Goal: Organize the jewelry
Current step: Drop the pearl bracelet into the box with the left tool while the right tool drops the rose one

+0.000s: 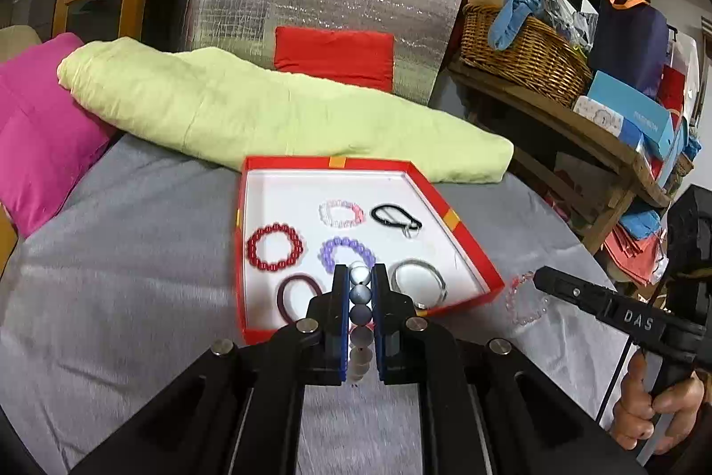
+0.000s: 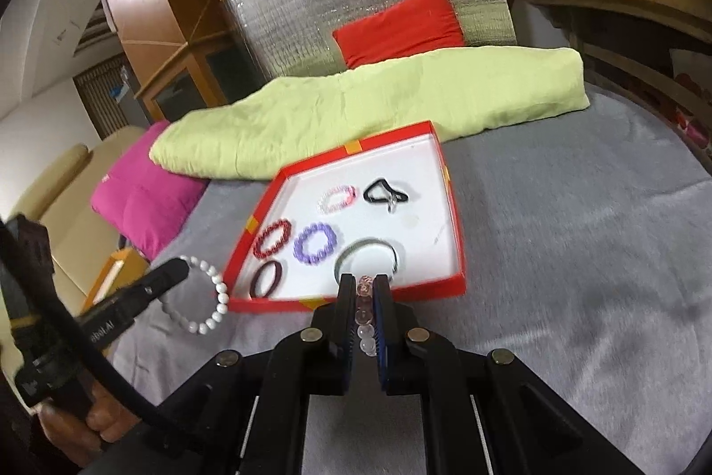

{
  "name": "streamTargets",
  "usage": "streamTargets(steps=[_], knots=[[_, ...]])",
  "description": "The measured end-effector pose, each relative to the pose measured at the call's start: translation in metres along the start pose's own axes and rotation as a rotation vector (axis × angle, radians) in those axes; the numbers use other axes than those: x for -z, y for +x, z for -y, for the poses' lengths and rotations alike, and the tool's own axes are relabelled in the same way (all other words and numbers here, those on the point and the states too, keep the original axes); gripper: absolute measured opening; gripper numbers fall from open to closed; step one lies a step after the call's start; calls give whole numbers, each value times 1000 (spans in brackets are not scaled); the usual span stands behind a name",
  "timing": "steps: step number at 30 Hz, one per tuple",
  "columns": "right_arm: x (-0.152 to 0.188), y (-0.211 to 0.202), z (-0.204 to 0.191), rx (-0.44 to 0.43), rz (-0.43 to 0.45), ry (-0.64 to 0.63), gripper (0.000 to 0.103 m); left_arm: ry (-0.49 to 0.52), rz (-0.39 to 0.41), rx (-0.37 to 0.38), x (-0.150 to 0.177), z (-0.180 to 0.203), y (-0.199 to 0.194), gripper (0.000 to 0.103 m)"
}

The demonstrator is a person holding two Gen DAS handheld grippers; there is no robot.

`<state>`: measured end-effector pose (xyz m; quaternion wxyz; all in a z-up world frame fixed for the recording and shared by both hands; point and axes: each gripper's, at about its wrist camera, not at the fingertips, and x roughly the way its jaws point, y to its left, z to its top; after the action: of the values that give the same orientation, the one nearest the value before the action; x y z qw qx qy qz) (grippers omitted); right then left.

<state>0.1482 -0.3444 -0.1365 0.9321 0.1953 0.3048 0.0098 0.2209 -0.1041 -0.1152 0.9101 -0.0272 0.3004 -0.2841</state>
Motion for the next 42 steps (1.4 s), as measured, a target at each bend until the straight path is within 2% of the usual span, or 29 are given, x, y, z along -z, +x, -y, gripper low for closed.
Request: streamTargets(steps=[9,15,19,28,34,42], knots=[[-30,35,0,-36,6,32,8,-2,36,25,-20,-1,21,10],[-46,67,5,-37,0,54,8,-10,37,-3,-30,-3,42,10],[-53,86,11,-54,-18,97,8,-29,22,-10,-37,-11,62,10],[-67,118,7,-101,-35,140,8,28,-21,-123,-62,-18,113,10],[-69,135,6,-147,-50,199,8,-40,-67,-111,-74,-34,146,10],[-60,162,8,-131,-113,224,8,-90,-143,-102,-73,-44,180,10]])
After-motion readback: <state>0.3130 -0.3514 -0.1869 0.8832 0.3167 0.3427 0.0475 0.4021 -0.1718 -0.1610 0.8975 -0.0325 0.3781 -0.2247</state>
